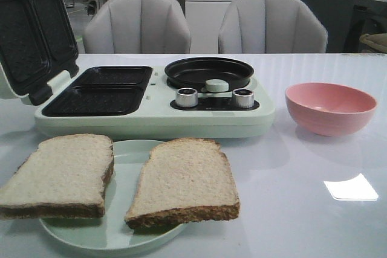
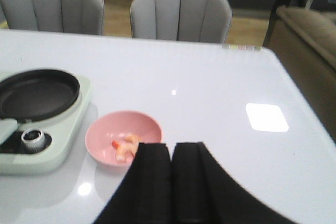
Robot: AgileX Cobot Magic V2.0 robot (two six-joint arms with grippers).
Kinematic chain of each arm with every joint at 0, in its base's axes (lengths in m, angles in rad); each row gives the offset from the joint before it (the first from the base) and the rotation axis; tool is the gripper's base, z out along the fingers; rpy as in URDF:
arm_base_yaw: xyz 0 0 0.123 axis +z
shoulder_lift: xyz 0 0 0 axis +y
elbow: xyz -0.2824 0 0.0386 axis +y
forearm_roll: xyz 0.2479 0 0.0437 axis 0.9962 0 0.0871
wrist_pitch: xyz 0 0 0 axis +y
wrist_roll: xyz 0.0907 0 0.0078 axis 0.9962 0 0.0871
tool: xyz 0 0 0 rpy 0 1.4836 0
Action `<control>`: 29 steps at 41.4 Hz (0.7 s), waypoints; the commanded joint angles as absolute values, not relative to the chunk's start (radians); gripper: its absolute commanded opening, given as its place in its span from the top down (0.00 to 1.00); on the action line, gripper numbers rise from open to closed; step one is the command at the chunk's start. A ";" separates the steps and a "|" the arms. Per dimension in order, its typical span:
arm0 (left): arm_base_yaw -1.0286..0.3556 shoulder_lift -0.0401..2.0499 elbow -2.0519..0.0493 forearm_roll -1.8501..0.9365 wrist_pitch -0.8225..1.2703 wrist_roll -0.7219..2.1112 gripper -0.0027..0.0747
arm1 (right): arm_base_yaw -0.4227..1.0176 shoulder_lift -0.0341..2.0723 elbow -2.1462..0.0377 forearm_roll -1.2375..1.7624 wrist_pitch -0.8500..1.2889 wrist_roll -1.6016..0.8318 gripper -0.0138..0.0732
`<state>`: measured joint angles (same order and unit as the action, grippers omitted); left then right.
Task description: Make breakfast with bread and shrimp
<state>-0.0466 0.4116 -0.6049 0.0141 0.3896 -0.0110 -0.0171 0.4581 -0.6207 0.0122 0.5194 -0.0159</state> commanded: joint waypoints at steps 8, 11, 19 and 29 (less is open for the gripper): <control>-0.054 0.551 -0.641 -0.006 0.434 -0.010 0.84 | -0.021 0.660 -0.638 0.000 0.481 -0.020 0.88; -0.054 0.581 -0.641 -0.019 0.454 -0.010 0.84 | -0.021 0.714 -0.631 0.000 0.482 -0.020 0.88; -0.054 0.650 -0.641 -0.025 0.459 -0.010 0.84 | -0.021 0.821 -0.629 0.000 0.487 -0.020 0.88; -0.054 0.705 -0.641 -0.025 0.476 -0.010 0.74 | -0.021 0.873 -0.629 0.000 0.479 -0.020 0.69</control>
<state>-0.0466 0.6894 -0.6049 -0.0145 0.5383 -0.0110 -0.0171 0.8711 -0.6016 0.0122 0.5546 -0.0159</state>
